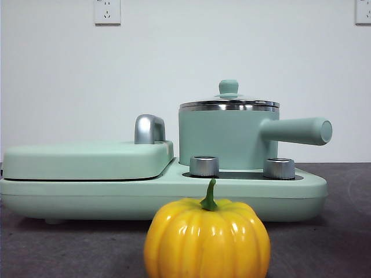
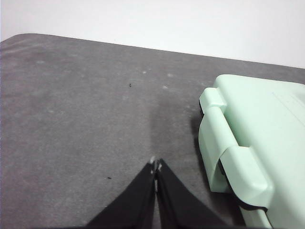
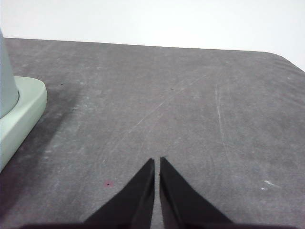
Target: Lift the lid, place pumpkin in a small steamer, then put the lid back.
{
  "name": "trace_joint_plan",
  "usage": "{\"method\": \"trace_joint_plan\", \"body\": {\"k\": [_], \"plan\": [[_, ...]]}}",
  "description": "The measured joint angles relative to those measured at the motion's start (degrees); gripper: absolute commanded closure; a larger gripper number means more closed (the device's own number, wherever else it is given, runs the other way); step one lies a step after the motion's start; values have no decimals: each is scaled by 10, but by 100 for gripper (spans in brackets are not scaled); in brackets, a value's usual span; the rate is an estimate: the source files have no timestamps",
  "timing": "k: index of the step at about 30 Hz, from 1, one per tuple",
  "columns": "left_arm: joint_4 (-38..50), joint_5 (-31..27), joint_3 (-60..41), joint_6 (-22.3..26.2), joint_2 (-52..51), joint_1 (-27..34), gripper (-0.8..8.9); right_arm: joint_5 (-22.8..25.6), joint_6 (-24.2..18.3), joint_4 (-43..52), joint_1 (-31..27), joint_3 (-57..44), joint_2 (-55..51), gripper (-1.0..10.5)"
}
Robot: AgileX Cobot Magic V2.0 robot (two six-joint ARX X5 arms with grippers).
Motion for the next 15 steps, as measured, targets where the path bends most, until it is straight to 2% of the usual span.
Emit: {"method": "trace_joint_plan", "body": {"k": [3, 10, 15], "plan": [[0, 1, 0, -23, 0, 0, 807, -17, 23, -1, 0, 0, 0, 931], [-2, 55, 3, -63, 13, -7, 804, -97, 142, 27, 0, 3, 1, 934], [-14, 66, 40, -90, 53, -26, 804, -123, 212, 5, 3, 56, 24, 934]]}}
